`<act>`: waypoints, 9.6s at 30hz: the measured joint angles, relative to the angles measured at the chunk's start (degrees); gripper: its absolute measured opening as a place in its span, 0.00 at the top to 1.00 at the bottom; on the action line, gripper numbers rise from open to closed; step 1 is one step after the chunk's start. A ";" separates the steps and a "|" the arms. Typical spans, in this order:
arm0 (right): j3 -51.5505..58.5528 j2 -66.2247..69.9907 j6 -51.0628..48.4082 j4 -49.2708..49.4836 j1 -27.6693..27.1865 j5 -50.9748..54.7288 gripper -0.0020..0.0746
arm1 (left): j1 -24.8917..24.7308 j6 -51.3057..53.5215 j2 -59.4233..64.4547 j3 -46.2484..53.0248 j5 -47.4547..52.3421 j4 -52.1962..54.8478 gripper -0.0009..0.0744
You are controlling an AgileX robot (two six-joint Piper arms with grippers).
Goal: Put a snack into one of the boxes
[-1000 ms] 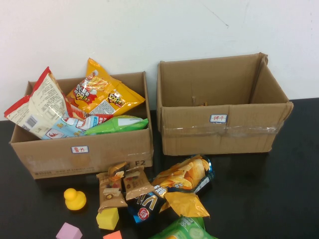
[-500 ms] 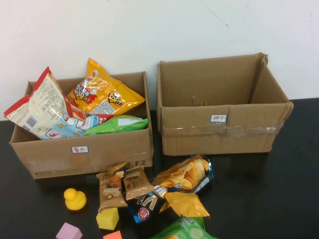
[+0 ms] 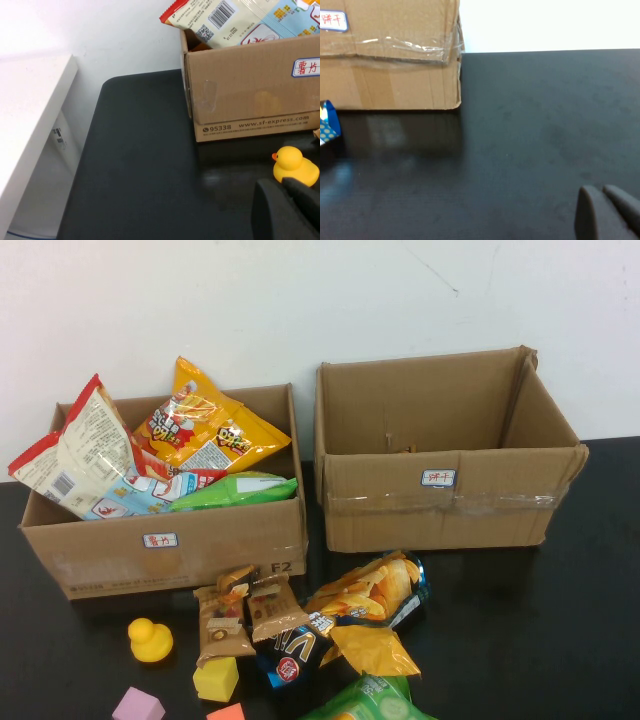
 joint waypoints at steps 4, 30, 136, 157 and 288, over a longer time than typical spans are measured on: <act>0.00 0.00 0.00 0.00 0.00 0.00 0.97 | 0.00 0.00 0.00 0.00 0.00 0.00 0.99; 0.00 0.00 0.00 0.00 0.00 0.00 0.97 | 0.00 -27.55 0.00 0.24 -13.32 -47.99 0.99; 0.00 0.00 0.00 0.00 0.00 0.00 0.97 | -44.82 -21.83 86.69 -57.71 -29.09 11.40 0.99; 0.00 0.00 0.00 0.00 0.00 0.00 0.97 | -37.21 -33.74 117.87 -89.23 -11.32 19.45 0.23; 0.00 0.00 0.00 0.00 0.00 0.00 0.97 | -35.20 -50.28 114.92 -84.25 -25.67 36.01 0.25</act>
